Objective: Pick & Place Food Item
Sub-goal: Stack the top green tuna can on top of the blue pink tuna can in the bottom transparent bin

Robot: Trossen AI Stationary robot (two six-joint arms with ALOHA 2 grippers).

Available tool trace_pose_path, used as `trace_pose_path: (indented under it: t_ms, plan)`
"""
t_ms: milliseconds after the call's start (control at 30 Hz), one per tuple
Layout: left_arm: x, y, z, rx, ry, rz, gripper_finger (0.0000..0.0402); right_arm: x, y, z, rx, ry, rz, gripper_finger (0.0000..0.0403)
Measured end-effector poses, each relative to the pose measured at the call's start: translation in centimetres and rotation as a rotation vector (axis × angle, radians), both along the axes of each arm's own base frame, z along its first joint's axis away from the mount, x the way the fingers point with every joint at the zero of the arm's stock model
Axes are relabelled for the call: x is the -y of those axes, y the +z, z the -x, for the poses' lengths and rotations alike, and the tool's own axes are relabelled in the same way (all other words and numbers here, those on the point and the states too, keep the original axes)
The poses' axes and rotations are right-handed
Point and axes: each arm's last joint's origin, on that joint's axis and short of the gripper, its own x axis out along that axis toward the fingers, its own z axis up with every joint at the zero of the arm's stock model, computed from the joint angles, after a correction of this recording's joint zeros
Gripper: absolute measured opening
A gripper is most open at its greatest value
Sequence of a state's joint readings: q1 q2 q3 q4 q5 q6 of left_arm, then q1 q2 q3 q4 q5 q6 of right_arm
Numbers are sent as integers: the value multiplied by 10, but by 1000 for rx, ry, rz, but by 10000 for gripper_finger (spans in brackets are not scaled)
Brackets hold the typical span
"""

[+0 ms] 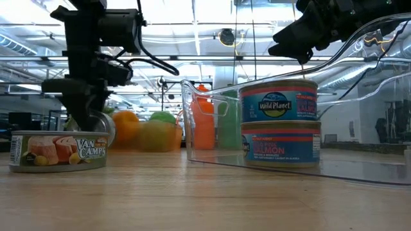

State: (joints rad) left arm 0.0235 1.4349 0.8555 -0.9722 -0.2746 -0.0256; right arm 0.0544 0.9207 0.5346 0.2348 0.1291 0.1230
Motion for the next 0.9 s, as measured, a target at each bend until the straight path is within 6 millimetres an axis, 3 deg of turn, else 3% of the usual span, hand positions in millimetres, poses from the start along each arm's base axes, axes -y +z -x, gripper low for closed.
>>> trace_pose_path:
  t_ms: [200, 333, 433, 600, 700, 833, 900]
  plan:
    - [5, 0, -4, 38, -21, 43, 156, 0, 0, 0, 0, 0, 0, 212]
    - [4, 5, -18, 212, 92, 26, 154, 0, 0, 0, 0, 0, 3, 212]
    - [6, 26, -29, 368, 92, 30, 154, 0, 0, 0, 0, 0, 3, 212]
    - [15, 75, -55, 805, -74, 10, 154, 0, 0, 0, -1, -2, -5, 212]
    - [21, 94, -65, 1002, -208, -2, 154, 0, -3, -3, -10, 6, 25, 212]
    - [23, 99, -80, 1131, -261, -19, 154, -1, -6, -12, 7, 6, 29, 212]
    - [24, 92, -88, 1136, -275, -29, 154, -1, -8, -18, 28, 9, 40, 212]
